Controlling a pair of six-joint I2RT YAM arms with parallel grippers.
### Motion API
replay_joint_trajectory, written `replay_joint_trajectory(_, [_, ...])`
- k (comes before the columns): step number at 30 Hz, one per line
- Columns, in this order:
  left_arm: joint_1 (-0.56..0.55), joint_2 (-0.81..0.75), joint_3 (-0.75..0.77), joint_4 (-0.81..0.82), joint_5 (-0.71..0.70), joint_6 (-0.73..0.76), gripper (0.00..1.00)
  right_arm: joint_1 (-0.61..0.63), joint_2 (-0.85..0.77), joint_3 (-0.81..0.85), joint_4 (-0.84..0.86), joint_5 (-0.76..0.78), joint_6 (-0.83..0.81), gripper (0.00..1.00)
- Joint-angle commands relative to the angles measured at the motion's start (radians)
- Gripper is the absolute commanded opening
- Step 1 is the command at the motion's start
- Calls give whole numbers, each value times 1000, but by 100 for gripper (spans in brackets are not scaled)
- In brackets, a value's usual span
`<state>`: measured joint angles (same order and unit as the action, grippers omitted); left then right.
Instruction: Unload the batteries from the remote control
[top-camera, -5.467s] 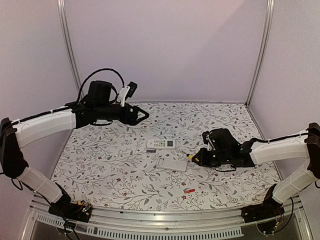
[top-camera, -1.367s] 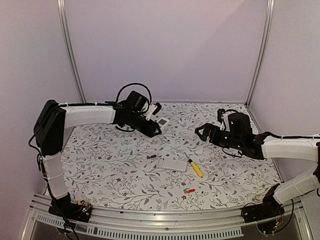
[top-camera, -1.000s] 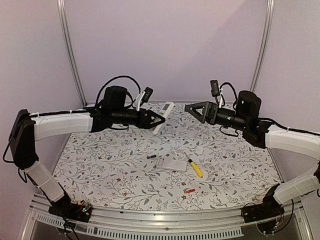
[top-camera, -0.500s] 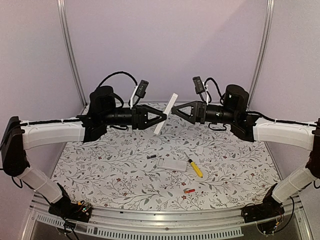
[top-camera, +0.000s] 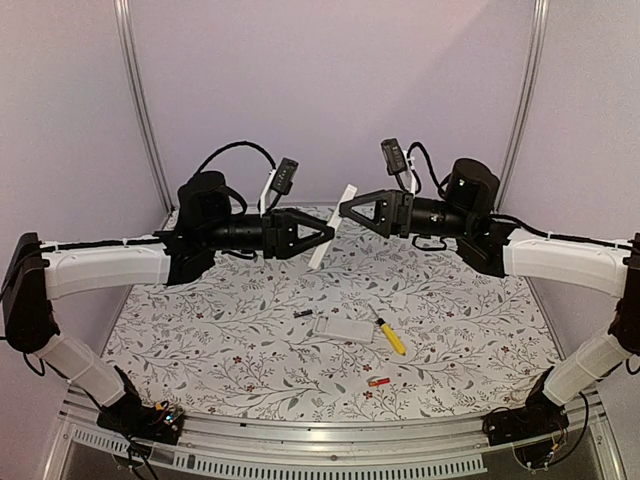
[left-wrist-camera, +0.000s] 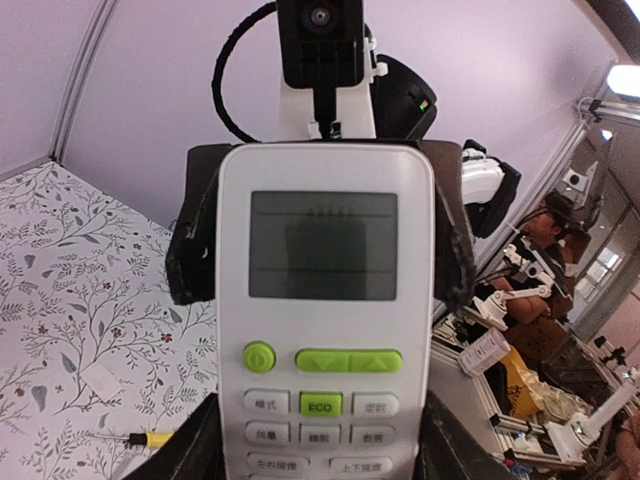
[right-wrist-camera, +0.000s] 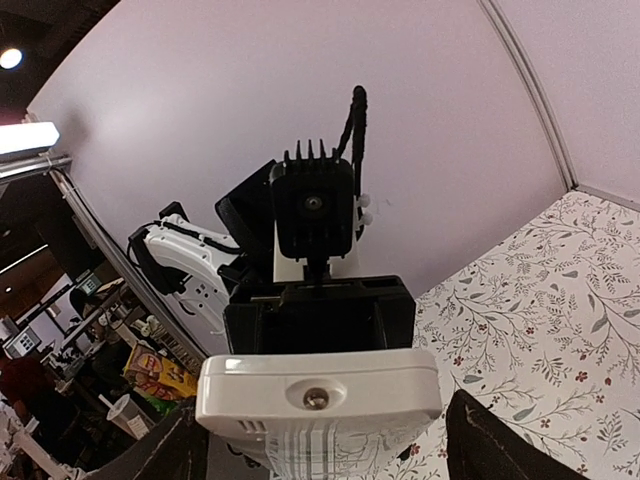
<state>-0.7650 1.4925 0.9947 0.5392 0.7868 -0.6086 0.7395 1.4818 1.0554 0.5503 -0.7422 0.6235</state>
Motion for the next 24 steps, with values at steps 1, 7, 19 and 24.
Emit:
replay_joint_trajectory(1, [-11,6,11,46,22,-7,30,6,21,25,55,-27,24,78])
replay_joint_trajectory(7, [-12,19,19,48,32,-9,29,6,44,19,113,-35,68,63])
replay_joint_trajectory(19, [1,25,17,-10,-15,-25,67,6,23,-25,154,24,73,42])
replay_joint_trajectory(24, [53,13,1,-46,-7,-52,86,-10,18,-42,151,10,62,39])
